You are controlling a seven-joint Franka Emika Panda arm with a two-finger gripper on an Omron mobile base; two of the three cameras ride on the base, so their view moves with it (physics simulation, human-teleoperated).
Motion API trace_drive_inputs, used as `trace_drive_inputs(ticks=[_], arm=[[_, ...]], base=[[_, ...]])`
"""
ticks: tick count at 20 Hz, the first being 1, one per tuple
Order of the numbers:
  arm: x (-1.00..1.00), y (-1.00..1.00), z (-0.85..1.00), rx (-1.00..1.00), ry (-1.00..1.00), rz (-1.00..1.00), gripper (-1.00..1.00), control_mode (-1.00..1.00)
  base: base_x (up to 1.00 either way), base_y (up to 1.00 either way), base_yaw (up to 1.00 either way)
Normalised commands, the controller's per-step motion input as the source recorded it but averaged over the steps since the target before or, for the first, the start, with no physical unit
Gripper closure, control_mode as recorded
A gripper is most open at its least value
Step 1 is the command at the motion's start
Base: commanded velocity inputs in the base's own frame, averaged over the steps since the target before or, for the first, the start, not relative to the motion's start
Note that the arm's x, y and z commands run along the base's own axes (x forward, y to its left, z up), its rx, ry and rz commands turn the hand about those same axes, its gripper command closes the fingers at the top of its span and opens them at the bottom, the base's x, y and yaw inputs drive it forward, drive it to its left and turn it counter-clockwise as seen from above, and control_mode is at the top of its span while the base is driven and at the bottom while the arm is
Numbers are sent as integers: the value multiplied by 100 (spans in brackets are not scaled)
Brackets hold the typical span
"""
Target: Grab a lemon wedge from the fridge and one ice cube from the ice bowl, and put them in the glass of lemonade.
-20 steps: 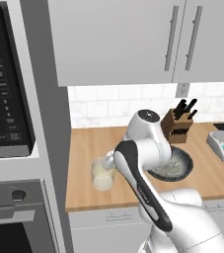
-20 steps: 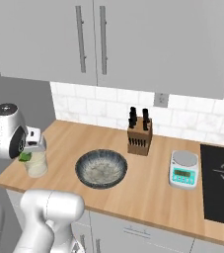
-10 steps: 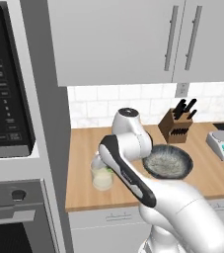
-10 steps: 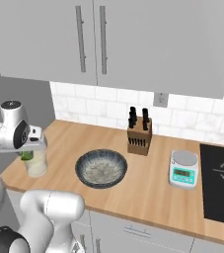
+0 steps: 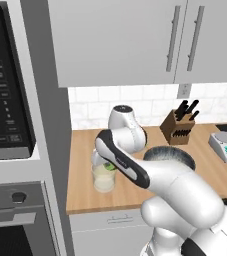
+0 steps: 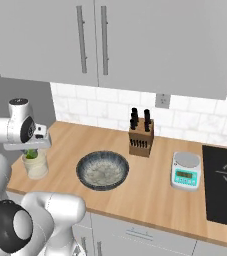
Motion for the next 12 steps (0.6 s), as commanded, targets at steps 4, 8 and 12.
trace_drive_inputs(ticks=[4,8,12], arm=[[3,11,-2,0,0,0,100,-100],[0,11,-1,0,0,0,100,-100],[1,4,-1,0,0,0,100,-100]], base=[[0,0,0],[0,0,0],[0,0,0]])
